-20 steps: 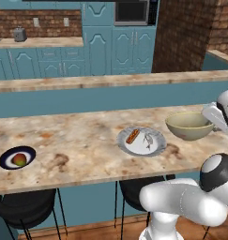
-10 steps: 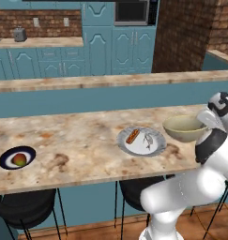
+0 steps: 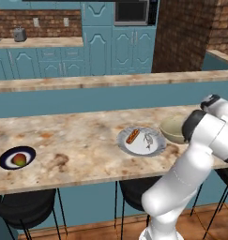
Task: Take the smaller bowl and place it next to the appetizer plate on the dining counter , and place the larger bowl next to the plate with cooked food.
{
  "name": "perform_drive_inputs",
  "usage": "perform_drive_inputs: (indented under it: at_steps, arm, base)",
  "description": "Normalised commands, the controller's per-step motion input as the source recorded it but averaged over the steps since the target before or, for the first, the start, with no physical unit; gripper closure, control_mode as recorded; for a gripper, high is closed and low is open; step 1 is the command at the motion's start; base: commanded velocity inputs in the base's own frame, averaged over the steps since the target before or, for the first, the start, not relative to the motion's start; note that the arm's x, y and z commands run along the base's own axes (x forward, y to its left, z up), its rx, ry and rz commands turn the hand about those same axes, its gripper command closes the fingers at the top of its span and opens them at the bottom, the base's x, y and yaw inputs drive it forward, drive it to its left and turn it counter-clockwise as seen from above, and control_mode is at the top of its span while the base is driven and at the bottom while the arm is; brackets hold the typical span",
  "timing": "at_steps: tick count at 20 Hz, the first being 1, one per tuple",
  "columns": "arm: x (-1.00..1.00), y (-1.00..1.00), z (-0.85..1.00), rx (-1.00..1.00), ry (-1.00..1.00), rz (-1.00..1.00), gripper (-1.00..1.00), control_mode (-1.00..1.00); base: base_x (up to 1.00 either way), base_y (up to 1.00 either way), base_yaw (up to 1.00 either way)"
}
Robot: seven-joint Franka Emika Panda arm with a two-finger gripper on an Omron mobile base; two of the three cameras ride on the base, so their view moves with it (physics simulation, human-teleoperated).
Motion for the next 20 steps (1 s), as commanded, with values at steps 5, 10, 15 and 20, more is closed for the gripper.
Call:
perform_drive_inputs:
  at_steps: [5, 10, 15, 20]
  arm:
    - [0.25, -0.07, -0.43, 0.00, 0.00, 0.06, 1.00, -1.00]
    - [-0.32, -0.34, 0.42, 0.02, 0.01, 0.07, -1.00, -1.00]
    - [-0.52, -0.20, 0.62, 0.00, -0.03, 0.09, -1.00, -1.00]
    - [-0.92, 0.46, 0.52, -0.16, -0.05, 0.16, -1.00, -1.00]
  base:
    - [0.00, 0.00, 0.00]
    - [0.00, 0.00, 0.00]
    - [0.00, 0.00, 0.00]
    - [0.00, 0.00, 0.00]
